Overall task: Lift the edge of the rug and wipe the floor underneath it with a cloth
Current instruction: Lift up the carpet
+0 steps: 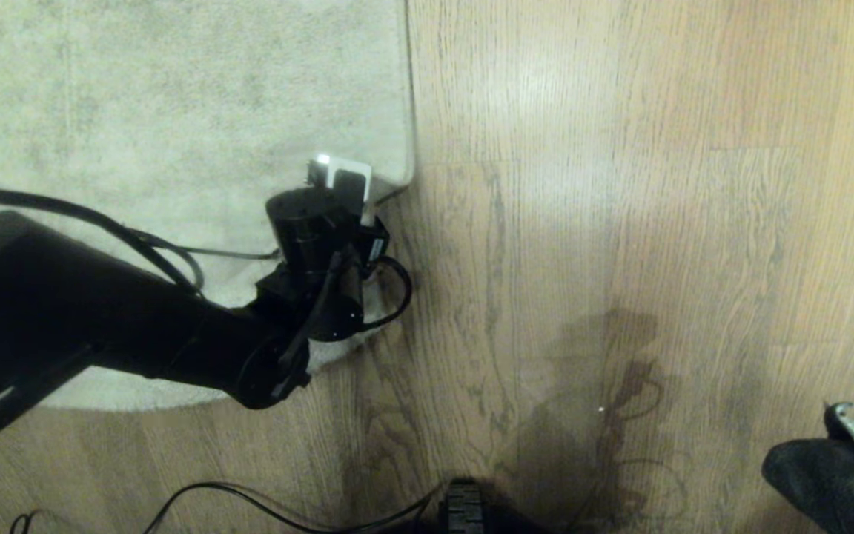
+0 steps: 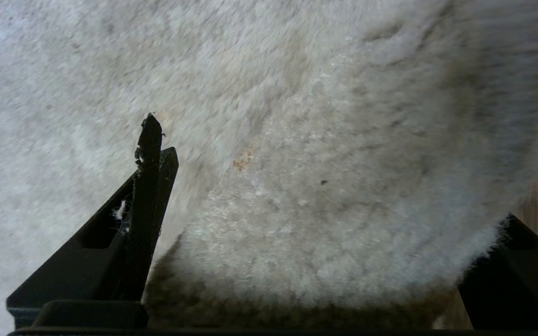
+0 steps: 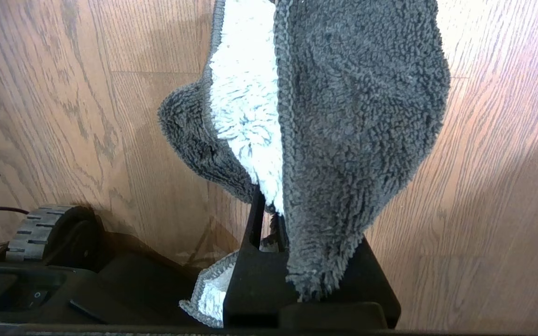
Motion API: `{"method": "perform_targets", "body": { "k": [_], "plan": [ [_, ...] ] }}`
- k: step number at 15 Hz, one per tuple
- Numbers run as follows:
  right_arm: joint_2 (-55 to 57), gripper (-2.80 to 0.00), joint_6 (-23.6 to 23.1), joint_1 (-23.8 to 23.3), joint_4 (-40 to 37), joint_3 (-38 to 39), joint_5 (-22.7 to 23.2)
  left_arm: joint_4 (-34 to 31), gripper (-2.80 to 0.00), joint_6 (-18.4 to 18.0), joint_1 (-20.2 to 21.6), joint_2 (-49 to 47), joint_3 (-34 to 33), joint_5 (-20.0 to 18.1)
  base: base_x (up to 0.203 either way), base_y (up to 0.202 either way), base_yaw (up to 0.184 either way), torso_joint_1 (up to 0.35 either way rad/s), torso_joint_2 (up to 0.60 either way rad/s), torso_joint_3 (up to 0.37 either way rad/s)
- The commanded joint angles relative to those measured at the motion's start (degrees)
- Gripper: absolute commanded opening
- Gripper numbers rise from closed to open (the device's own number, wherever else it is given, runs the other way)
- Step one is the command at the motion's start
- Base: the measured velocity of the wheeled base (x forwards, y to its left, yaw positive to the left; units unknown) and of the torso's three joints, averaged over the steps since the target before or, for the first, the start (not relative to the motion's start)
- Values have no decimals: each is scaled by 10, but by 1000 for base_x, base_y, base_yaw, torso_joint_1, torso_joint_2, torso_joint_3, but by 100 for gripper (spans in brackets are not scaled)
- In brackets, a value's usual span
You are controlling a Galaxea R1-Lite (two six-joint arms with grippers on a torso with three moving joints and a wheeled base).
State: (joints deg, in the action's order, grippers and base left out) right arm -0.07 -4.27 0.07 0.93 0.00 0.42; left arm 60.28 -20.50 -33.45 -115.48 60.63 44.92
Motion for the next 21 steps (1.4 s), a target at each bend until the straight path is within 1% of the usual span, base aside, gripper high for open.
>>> {"method": "perform_targets", "body": {
  "k": [1, 4, 11, 12, 13, 14, 16, 18, 19, 21],
  "plan": [
    [1, -280, 0, 0, 0, 0, 0, -1, 0, -2, -1, 24, -25, 6, 0, 0, 0, 0, 0, 0],
    [1, -280, 0, 0, 0, 0, 0, -19, 0, -2, -4, 50, -52, 6, 0, 0, 0, 0, 0, 0],
    [1, -280, 0, 0, 0, 0, 0, -124, 0, -2, -16, 141, -125, 7, 0, 0, 0, 0, 0, 0],
    [1, -280, 0, 0, 0, 0, 0, -136, 0, -2, -21, 151, -137, 15, 0, 0, 0, 0, 0, 0],
    [1, -280, 0, 0, 0, 0, 0, -145, 0, -2, -32, 157, -144, 35, 0, 0, 0, 0, 0, 0],
    [1, -280, 0, 0, 0, 0, 0, -152, 0, -2, -41, 162, -151, 48, 0, 0, 0, 0, 0, 0],
    [1, -280, 0, 0, 0, 0, 0, -155, 0, -2, -58, 167, -163, 56, 0, 0, 0, 0, 0, 0],
    [1, -280, 0, 0, 0, 0, 0, -161, 0, -2, -71, 171, -170, 57, 0, 0, 0, 0, 0, 0],
    [1, -280, 0, 0, 0, 0, 0, -177, 0, -2, -77, 175, -170, 62, 0, 0, 0, 0, 0, 0],
    [1, -280, 0, 0, 0, 0, 0, -197, 0, -2, -89, 182, -170, 89, 0, 0, 0, 0, 0, 0]
  ]
}}
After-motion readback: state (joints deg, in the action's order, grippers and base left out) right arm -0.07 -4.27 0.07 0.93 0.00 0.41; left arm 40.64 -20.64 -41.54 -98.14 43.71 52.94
